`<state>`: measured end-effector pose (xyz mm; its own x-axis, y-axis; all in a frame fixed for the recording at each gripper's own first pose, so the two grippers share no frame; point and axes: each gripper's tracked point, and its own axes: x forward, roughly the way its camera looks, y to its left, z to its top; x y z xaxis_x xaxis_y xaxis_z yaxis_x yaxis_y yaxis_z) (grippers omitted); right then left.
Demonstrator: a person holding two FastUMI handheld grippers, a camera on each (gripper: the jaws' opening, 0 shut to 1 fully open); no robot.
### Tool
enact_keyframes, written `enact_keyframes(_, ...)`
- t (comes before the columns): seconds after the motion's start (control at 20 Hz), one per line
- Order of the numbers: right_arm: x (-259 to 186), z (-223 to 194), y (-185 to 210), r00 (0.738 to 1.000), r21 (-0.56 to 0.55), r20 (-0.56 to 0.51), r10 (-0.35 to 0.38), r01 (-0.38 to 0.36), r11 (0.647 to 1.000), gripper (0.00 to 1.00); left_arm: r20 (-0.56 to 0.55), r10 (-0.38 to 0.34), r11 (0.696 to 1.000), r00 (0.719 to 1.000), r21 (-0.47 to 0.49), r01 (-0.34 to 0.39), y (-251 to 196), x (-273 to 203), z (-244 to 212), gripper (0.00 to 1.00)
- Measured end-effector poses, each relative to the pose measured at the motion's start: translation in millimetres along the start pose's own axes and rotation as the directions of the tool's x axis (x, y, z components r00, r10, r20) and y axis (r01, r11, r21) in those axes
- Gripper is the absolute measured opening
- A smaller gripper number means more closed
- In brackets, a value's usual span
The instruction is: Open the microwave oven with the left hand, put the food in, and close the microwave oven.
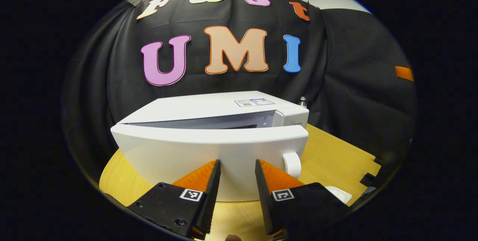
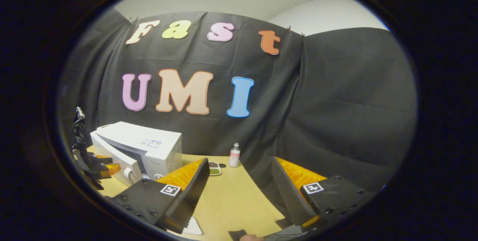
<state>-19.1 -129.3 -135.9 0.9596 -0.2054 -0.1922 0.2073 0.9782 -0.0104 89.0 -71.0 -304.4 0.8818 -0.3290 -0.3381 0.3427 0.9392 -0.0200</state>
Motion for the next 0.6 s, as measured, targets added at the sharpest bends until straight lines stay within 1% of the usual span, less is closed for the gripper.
enact_keyframes(0.05, 1.6, -0.7, -1.2, 1.000, 0.000, -0.003, 0.000, 0.000, 1.000, 0.96, -0.008, 0.003, 1.000, 1.000, 0.002, -0.003, -0.6, 4.9, -1.1, 0.51)
enact_keyframes(0.1, 3.2, -1.1, -2.5, 1.000, 0.001, -0.005, -0.001, 0.001, 1.000, 0.96, -0.010, 0.004, 1.000, 1.000, 0.005, -0.004, -2.8, 10.0, -0.5, 0.46)
enact_keyframes(0.15, 3.8, -1.1, -4.3, 1.000, 0.001, -0.006, -0.001, 0.001, 1.000, 0.96, -0.012, 0.001, 1.000, 1.000, 0.007, -0.001, -6.0, 14.7, 1.0, 0.45)
enact_keyframes(0.2, 5.5, -1.4, -5.8, 1.000, -0.001, -0.008, -0.001, 0.001, 1.000, 0.96, -0.012, 0.006, 1.000, 1.000, 0.010, -0.006, -6.8, 17.6, 1.5, 0.39)
enact_keyframes(0.25, 6.5, -1.2, -6.4, 1.000, -0.004, -0.010, -0.001, 0.001, 1.000, 0.96, -0.010, 0.008, 1.000, 1.000, 0.013, -0.008, -9.4, 22.5, 3.9, 0.38)
enact_keyframes(0.3, 7.7, -1.0, -8.4, 1.000, -0.009, -0.011, -0.002, 0.002, 1.000, 0.96, -0.013, 0.005, 1.000, 1.000, 0.013, -0.004, -13.7, 27.9, 4.2, 0.33)
enact_keyframes(0.45, 11.0, -1.1, -12.8, 1.000, -0.011, -0.016, -0.004, 0.004, 1.000, 0.97, -0.020, -0.005, 1.000, 1.000, 0.011, 0.005, -24.3, 40.4, 5.9, 0.30)
enact_keyframes(0.6, 14.6, -1.0, -20.3, 1.000, -0.011, -0.018, -0.010, 0.009, 1.000, 0.97, -0.026, 0.015, 1.000, 1.000, 0.013, -0.014, -26.8, 49.9, 7.2, 0.29)
